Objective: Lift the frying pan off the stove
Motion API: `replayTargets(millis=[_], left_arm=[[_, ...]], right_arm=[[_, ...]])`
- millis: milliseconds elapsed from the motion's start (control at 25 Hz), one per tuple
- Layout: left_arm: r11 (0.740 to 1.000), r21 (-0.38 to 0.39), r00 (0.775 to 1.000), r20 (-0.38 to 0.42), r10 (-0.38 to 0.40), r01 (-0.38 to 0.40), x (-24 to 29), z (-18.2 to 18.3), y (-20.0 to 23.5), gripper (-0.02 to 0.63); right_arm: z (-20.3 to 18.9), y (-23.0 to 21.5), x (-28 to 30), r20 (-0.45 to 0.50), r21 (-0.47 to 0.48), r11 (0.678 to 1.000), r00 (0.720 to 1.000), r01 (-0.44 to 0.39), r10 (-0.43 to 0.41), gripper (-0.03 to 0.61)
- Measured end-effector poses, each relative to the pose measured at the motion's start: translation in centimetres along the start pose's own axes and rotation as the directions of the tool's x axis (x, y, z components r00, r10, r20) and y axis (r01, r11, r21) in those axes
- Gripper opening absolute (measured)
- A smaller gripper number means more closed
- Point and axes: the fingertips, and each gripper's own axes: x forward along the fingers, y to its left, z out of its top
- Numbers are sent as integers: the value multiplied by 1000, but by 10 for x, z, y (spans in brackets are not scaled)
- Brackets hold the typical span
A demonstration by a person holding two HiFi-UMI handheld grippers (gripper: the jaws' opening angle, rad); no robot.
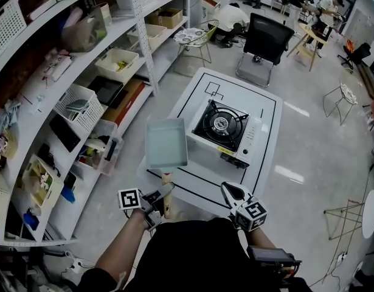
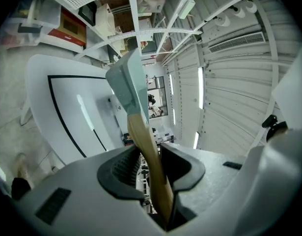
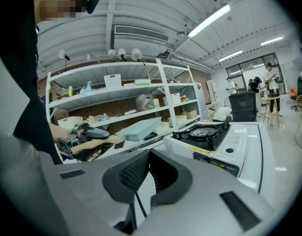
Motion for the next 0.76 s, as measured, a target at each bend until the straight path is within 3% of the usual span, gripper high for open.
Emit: replayTargets(millis=[600, 760], left_arm=[[1000, 5, 1000, -16, 16, -16, -23, 9, 12, 127], [1000, 10, 1000, -17, -21, 21, -21, 10, 1, 127]], right_arm=[[-3, 14, 15, -5, -11, 1000, 1000, 21, -21, 25], [-3, 18, 20, 4, -9, 1000, 1000, 15, -15, 25]])
